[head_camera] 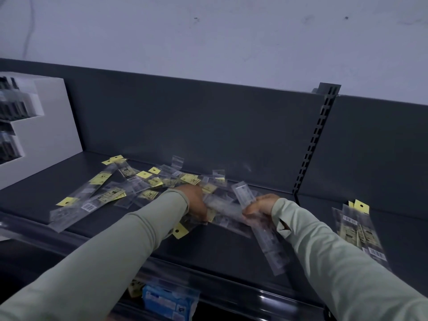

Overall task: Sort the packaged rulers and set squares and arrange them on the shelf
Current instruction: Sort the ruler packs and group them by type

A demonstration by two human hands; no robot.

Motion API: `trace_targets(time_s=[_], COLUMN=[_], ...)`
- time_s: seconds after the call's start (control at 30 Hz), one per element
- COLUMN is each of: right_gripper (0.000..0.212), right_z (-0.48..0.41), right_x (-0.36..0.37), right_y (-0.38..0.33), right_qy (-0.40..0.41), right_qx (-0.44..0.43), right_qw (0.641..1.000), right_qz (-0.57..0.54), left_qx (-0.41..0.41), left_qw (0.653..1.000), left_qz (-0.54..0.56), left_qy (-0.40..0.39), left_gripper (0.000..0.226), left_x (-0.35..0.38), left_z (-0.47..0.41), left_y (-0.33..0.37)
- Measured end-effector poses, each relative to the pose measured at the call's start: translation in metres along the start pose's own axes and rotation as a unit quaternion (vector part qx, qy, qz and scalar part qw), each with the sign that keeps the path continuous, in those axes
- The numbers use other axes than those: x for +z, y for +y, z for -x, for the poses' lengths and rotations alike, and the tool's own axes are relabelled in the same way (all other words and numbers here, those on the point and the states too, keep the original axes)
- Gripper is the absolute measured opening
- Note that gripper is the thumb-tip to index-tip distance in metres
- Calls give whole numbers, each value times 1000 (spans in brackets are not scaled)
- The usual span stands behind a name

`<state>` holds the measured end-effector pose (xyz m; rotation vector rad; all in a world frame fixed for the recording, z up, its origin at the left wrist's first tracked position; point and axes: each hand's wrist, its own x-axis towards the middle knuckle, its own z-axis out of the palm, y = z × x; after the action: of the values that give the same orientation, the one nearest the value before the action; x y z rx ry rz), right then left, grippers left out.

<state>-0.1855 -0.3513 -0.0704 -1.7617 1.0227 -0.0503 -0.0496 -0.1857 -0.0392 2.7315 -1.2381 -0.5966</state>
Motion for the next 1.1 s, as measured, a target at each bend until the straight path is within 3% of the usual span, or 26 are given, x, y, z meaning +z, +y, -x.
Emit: trace_targets(time_s=[0.03,0.13,0.23,0.33,0.53,0.67,0.77,0.87,0.97,1.1], right_gripper=[98,58,43,13,25,30,20,5,10,21], right_z=[0,10,14,16,9,5,0,1,0,6], right_x=[1,5,3,-1,-7,-7,-7,-5,-3,-5], right_y=[0,-5,-5,-4,0,0,-1,-5,-5,-3], right_qy=[0,2,29,44,66,88,107,101,76,36], right_qx=[-7,-16,-30,-41,-36,-24,-13,4,9,-4], right_qw=[1000,1000,999,995,994,993,992,992,989,950], right_qz=[22,10,-20,-84,-81,-77,-69,-78,-129,-311], left_qx=[-3,-10,-16,-24,-57,-62,-82,-31,41,44], left_qw=[1000,1000,999,999,998,988,936,884,879,911], left_qz=[7,6,-42,-45,1,141,342,460,465,403], left_qy=[-4,-1,4,7,26,17,-17,-82,-95,-79], left_gripper=[22,21,20,21,57,32,13,18,28,19], left_x=[-1,-1,2,4,3,-6,-13,-14,-9,4], left_z=[1,6,7,6,9,13,14,20,19,14], left_y=[0,4,8,8,7,6,1,5,17,34])
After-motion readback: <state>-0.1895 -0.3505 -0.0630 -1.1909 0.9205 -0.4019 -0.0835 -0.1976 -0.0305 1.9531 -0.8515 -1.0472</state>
